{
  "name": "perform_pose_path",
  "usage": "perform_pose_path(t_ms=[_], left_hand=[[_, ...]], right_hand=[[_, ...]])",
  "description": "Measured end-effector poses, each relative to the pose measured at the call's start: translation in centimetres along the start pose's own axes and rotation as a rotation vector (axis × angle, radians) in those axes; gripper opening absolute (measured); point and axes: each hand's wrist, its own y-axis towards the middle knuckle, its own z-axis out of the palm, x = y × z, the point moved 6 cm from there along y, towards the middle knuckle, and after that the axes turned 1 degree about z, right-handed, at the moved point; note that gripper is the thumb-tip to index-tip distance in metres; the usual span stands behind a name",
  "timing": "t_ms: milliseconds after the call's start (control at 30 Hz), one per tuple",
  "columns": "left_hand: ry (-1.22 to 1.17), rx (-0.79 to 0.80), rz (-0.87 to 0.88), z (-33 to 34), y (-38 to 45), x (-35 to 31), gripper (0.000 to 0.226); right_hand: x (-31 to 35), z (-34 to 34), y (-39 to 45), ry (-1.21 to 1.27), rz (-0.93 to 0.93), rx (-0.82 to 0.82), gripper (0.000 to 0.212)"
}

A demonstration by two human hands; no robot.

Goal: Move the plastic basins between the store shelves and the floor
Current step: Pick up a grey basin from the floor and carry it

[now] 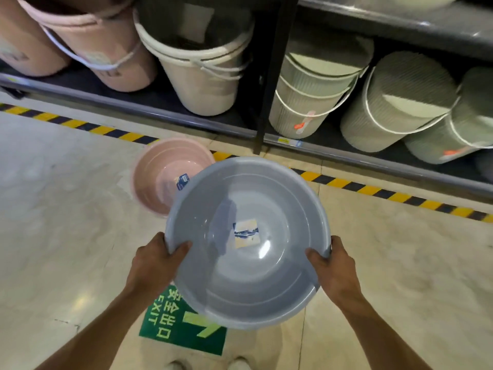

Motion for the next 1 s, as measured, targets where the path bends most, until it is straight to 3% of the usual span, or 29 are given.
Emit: perform_pose_path(t_ms=[200,400,700,1000], left_hand=[[0.058,0.056,0.086,3.1,1.6,-6.7,0.042],[0.062,0.106,0.103,6.9,7.5,-8.7,0.051],[0.138,0.06,0.079,13.2,14.7,-6.9,0.062],[0.334,0.08,-0.041,21.9,18.9,-2.3,0.055]], right_hand=[[-0.1,-5.9,2.4,-0.072,0.037,-0.037,0.024],[0.1,-5.5,9.0,-0.202,0.047,-0.079,0.025],[-3.1,0.2,17.9,-0.373,0.057,-0.041,0.029],[-9.6,5.3,25.0,-0.526,0.053,0.002,0.033]])
